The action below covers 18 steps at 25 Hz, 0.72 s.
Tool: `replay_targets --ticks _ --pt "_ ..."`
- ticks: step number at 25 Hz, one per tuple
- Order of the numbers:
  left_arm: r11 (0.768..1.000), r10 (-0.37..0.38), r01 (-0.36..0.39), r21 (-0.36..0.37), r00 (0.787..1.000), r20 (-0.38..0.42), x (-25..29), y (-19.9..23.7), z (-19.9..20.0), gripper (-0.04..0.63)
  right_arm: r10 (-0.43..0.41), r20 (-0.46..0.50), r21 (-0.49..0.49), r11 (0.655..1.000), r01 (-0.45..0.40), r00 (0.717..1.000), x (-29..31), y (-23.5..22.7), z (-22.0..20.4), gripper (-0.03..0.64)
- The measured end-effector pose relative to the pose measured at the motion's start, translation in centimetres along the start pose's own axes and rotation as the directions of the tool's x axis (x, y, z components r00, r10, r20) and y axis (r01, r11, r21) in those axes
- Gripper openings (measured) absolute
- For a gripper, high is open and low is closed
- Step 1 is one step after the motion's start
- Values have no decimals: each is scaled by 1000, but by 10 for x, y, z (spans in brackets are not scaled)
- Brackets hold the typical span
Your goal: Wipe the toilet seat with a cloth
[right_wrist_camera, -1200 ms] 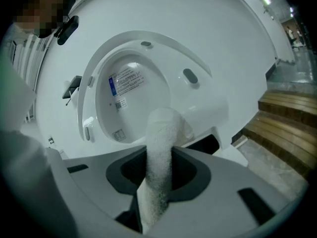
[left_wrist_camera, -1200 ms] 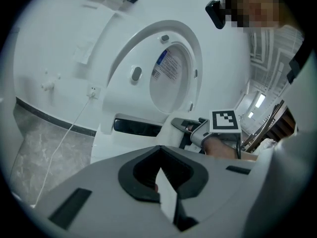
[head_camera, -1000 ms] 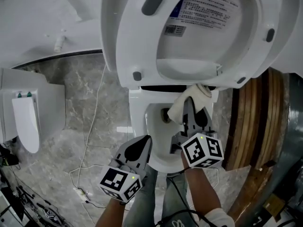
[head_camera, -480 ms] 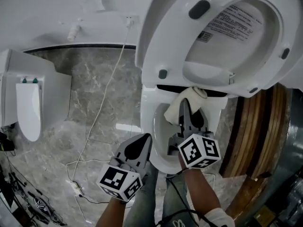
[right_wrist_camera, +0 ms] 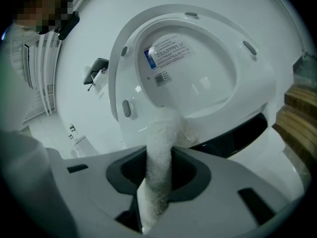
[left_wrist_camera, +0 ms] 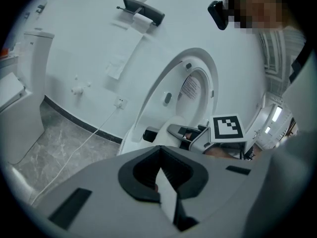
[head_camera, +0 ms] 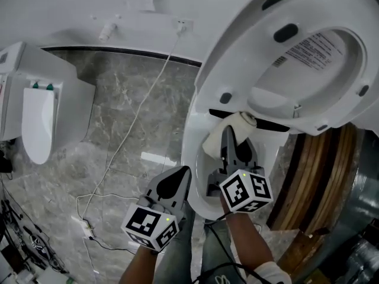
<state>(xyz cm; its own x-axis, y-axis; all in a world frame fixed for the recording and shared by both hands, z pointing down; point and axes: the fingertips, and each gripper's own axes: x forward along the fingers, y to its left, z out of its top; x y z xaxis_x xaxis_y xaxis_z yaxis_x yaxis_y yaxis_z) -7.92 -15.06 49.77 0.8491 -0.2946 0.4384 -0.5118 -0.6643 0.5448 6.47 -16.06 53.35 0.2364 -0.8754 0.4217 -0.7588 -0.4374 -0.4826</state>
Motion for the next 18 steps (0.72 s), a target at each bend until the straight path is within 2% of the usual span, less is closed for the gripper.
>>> replay_targets --ticks 9,18 --pt "999 37 -37 -13 999 26 -15 12 5 9 27 -13 0 1000 -27 1000 8 20 -1 100" --pt "999 29 -30 14 999 44 -20 10 25 9 40 -10 36 999 -40 999 7 39 14 101"
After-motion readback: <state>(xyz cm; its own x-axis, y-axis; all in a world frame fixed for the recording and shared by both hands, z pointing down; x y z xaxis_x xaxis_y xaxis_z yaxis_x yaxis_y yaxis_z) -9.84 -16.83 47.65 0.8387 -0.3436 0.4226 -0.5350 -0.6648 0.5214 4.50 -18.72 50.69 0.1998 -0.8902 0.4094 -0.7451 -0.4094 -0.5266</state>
